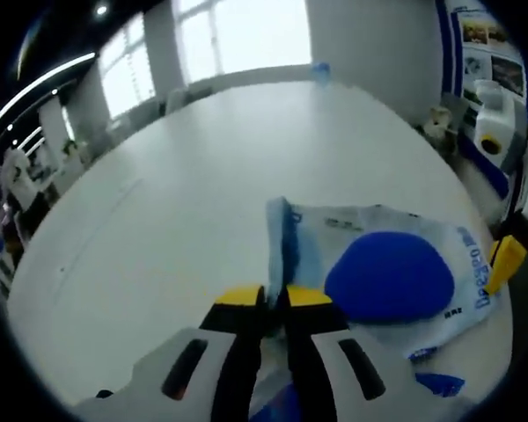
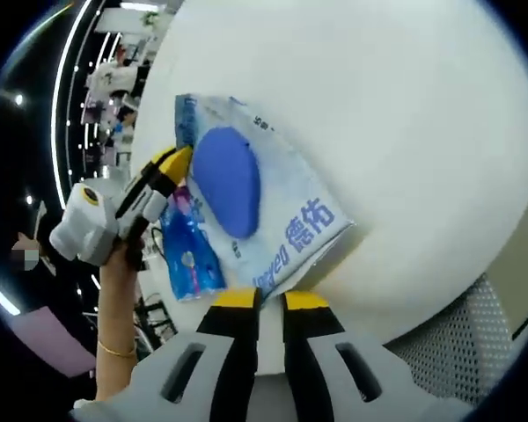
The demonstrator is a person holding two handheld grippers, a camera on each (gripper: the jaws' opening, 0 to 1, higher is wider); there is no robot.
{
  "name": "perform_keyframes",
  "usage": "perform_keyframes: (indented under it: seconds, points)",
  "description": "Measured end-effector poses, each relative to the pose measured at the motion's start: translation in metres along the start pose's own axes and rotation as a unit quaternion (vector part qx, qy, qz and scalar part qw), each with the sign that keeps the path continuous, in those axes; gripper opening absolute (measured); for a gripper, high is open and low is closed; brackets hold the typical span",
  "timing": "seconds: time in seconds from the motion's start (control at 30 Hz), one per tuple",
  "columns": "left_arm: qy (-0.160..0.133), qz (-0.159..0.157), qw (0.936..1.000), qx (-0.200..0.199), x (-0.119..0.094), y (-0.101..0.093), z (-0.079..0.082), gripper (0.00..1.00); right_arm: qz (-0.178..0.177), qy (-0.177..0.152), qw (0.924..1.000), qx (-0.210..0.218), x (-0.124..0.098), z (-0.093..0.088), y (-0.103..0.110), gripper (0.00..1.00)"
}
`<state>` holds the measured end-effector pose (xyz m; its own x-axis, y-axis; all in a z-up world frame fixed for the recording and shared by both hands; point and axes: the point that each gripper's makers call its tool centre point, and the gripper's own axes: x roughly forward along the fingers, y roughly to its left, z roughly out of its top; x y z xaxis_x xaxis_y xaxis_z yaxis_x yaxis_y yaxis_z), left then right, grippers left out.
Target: Arrange the tabletop items into an orderly group along one side of the table until the central work area is clear of visible clutter.
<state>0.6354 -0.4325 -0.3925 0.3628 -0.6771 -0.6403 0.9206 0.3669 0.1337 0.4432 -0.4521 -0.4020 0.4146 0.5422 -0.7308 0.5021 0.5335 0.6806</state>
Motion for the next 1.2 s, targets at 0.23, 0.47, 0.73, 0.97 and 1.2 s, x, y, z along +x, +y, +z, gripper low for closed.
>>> perform_keyframes:
  seconds: [0.23, 0.47, 0.73, 0.97, 1.2]
  points:
    - [0.005, 0.013, 0.9998, 0.012, 0.0, -0.001, -0.001, 0.03, 0.002, 0.004, 0.9998, 0.019, 0.003, -0.002, -0.001, 0.05]
    - [0.0, 0.03, 0.999, 0.034, -0.002, -0.001, 0.0, 0.01, 0.0, 0.007, 0.9997, -0.023, 0.004, -0.002, 0.002, 0.02]
    - [-0.003, 0.041, 0.9991, 0.016, -0.009, 0.005, 0.002, 0.0, 0.011, -0.019, 0.9993, -0.03, -0.005, 0.006, 0.006, 0.01]
    - [-0.028, 0.054, 0.9972, -0.043, -0.024, 0.02, 0.009, 0.0, 0.031, -0.038, 0.9979, -0.043, -0.01, 0.019, 0.013, 0.01]
    - [-0.044, 0.074, 0.9936, -0.073, -0.043, 0.036, 0.008, 0.0, 0.026, -0.083, 0.9921, -0.09, -0.018, 0.047, 0.023, 0.01]
